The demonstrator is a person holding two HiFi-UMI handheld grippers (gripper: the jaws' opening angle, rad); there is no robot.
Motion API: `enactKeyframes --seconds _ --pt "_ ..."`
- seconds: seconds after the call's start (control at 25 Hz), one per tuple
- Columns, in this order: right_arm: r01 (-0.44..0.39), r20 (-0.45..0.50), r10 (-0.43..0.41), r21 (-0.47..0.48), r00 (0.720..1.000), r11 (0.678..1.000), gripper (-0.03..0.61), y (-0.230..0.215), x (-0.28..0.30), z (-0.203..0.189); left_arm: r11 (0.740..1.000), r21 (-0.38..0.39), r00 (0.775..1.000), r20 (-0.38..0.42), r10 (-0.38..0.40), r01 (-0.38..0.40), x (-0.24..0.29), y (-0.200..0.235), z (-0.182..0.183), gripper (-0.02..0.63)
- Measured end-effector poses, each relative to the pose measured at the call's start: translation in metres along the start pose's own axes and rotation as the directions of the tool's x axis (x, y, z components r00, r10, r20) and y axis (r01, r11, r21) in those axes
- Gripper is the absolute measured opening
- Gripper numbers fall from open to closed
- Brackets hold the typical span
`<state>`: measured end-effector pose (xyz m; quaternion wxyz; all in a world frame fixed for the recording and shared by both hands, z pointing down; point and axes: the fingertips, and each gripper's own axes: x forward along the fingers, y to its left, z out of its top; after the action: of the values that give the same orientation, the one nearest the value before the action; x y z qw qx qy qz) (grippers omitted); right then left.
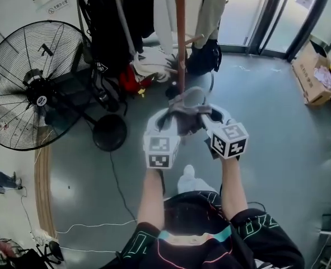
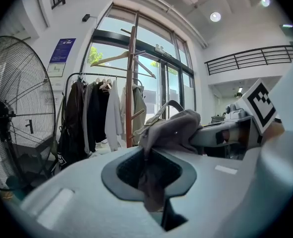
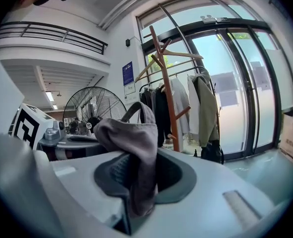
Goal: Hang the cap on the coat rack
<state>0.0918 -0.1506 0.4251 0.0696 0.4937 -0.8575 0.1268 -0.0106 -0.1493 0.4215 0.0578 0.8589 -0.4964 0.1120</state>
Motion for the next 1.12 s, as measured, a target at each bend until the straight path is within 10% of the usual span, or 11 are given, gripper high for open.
enactKeyframes --seconds 0.6,1.12 --pt "-0.032 0.048 0.031 0.03 0.998 0.999 0.086 -0.085 0.078 0.032 0.998 0.05 1.0 0.005 0.03 -0.031 0.105 0.025 0.029 0.046" --pt "-0.088 -0.057 0.09 0.039 0.994 0.995 0.086 -0.074 0.119 -0.004 0.995 -0.022 0.992 -0.077 0.098 -0.1 0.114 0.055 -0.017 0.046"
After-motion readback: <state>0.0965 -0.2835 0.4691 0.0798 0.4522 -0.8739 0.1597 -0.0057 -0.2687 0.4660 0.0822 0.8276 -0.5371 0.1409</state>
